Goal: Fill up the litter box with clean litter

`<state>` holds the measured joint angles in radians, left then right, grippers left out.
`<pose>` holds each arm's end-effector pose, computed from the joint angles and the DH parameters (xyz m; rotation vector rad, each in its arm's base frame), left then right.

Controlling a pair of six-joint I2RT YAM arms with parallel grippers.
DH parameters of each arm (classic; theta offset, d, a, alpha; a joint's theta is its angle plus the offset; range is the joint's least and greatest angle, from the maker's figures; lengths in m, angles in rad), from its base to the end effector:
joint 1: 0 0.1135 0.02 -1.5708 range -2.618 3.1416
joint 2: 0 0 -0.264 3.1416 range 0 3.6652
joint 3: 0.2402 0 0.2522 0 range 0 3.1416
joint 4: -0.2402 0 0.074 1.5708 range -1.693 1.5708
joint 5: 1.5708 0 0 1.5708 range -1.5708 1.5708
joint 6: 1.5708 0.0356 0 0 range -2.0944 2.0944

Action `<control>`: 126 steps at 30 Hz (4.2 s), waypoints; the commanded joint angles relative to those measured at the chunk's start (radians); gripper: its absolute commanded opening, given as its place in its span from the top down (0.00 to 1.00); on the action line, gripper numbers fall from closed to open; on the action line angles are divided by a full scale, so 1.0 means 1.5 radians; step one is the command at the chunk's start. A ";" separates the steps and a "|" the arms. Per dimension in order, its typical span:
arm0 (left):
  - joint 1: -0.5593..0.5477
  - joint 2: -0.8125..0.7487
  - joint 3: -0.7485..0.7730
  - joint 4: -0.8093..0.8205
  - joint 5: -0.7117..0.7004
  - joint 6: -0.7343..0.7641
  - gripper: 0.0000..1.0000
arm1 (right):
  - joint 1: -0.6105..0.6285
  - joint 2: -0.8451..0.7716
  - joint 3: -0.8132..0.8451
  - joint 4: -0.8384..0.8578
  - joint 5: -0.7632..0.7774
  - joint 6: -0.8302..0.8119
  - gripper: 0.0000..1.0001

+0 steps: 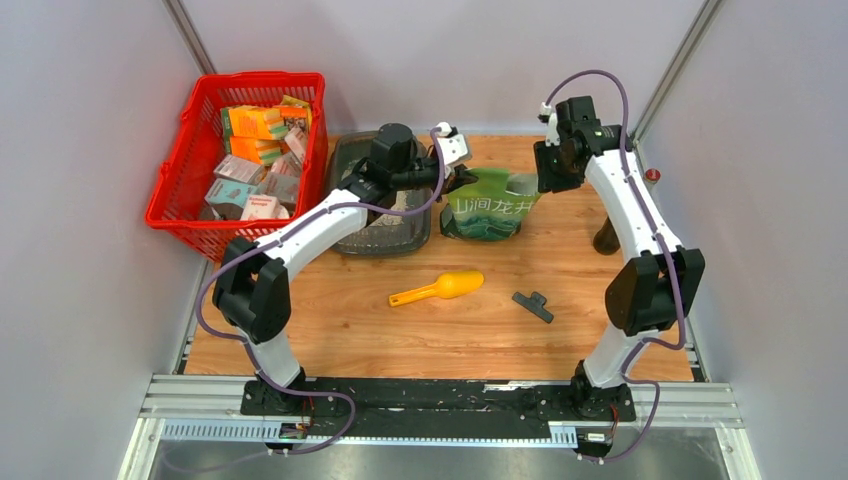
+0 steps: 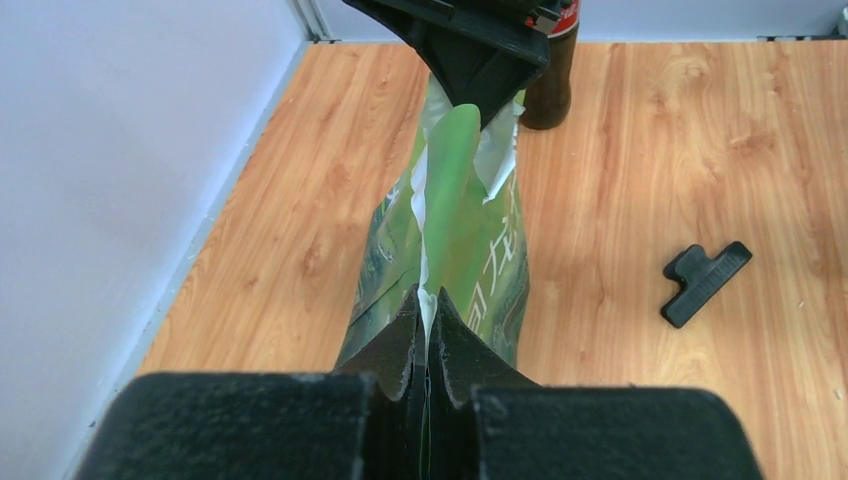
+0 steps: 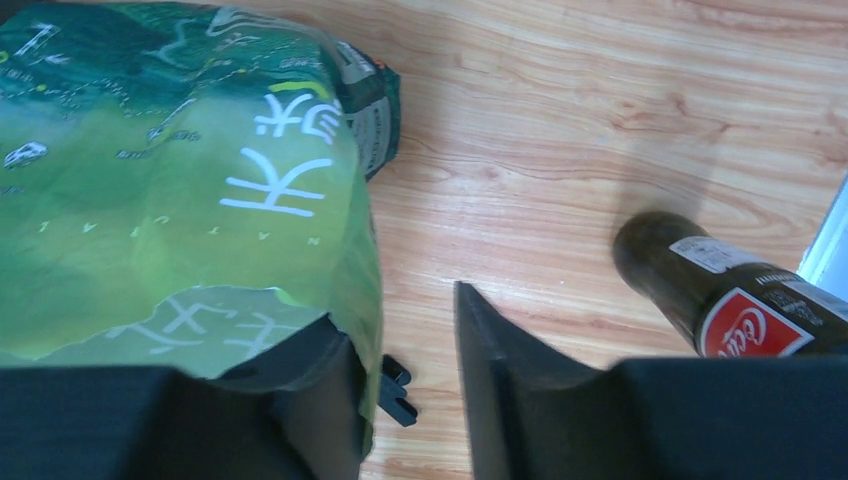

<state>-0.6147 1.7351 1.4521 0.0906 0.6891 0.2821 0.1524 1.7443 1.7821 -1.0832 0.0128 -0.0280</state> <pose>0.3258 -0.2577 0.3437 1.2050 1.3306 -0.8441 0.3589 0.0547 0.3479 -0.2312 2.6061 0.0270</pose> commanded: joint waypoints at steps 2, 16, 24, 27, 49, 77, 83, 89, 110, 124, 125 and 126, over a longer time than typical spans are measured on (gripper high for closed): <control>0.000 -0.024 0.092 0.089 0.021 0.069 1.00 | 0.037 0.026 0.031 0.002 -0.030 0.015 0.74; 0.071 0.071 0.291 0.078 0.014 0.084 1.00 | 0.055 0.109 0.205 0.035 0.013 0.048 1.00; 0.069 0.022 0.193 0.088 0.046 0.048 1.00 | 0.042 0.084 0.202 0.040 0.056 0.023 0.81; 0.065 0.012 0.166 0.092 0.043 0.044 1.00 | 0.041 0.053 0.212 0.041 0.051 -0.011 0.73; 0.051 -0.005 0.170 0.090 0.026 -0.002 0.54 | 0.039 -0.200 -0.033 0.184 -0.151 -0.124 0.33; -0.111 -0.095 -0.242 -0.280 -0.133 0.160 0.29 | 0.030 -0.450 -0.372 0.337 -0.227 -0.085 0.13; -0.153 0.017 -0.153 -0.292 -0.219 0.138 0.27 | 0.023 -0.499 -0.372 0.310 -0.212 -0.085 0.11; -0.168 0.113 -0.069 -0.324 -0.270 0.120 0.26 | 0.022 -0.535 -0.370 0.269 -0.210 -0.089 0.10; -0.174 0.152 0.003 -0.492 -0.192 0.080 0.86 | 0.016 -0.549 -0.353 0.251 -0.189 -0.099 0.09; -0.070 -0.182 0.058 -0.225 -0.155 -0.184 1.00 | 0.005 -0.525 -0.365 0.395 -0.389 0.019 0.06; -0.060 -0.189 0.062 -0.205 -0.156 -0.205 1.00 | 0.006 -0.522 -0.377 0.441 -0.414 0.036 0.06; -0.042 -0.199 0.068 -0.177 -0.163 -0.223 1.00 | 0.010 -0.517 -0.385 0.460 -0.453 0.051 0.06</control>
<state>-0.7464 1.4895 1.5208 -0.3832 0.4652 0.1486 0.1604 0.9581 1.2522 -0.6056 -0.4500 -0.0578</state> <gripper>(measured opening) 0.599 0.937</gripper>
